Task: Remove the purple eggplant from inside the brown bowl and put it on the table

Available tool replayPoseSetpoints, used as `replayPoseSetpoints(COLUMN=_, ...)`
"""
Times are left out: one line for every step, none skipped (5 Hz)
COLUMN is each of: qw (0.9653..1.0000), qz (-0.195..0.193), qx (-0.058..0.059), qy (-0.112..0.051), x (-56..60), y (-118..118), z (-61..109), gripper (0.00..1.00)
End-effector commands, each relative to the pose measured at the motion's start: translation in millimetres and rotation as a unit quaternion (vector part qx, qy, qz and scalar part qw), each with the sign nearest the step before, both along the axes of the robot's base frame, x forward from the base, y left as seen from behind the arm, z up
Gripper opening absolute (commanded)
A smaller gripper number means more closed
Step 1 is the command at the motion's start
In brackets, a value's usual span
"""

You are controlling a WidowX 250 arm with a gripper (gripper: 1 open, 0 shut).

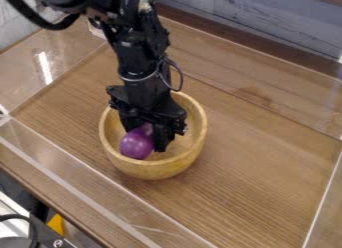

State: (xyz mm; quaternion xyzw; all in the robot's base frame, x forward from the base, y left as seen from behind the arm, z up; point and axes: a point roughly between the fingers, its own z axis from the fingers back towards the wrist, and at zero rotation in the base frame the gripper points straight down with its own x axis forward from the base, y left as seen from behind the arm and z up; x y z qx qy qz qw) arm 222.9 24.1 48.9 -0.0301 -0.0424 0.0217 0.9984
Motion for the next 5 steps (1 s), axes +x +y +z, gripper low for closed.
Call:
replayPoseSetpoints(qw=0.9991, qz=-0.038, qx=0.002, qy=-0.019, x=-2.3, y=-6.2, z=8.6, gripper=0.00)
replayPoseSetpoints(qw=0.9981, qz=-0.059, qx=0.002, qy=-0.018, x=-1.3, y=-5.8, z=11.5, gripper=0.00)
replayPoseSetpoints(qw=0.9968, qz=-0.078, qx=0.001, qy=-0.017, x=0.5, y=-5.2, z=13.7, gripper=0.00)
replayPoseSetpoints(qw=0.9946, qz=-0.102, qx=0.000, qy=-0.016, x=2.5, y=-6.1, z=10.6, gripper=0.00)
replayPoseSetpoints(qw=0.9920, qz=-0.125, qx=-0.001, qy=-0.015, x=4.6, y=-6.8, z=7.2, gripper=0.00)
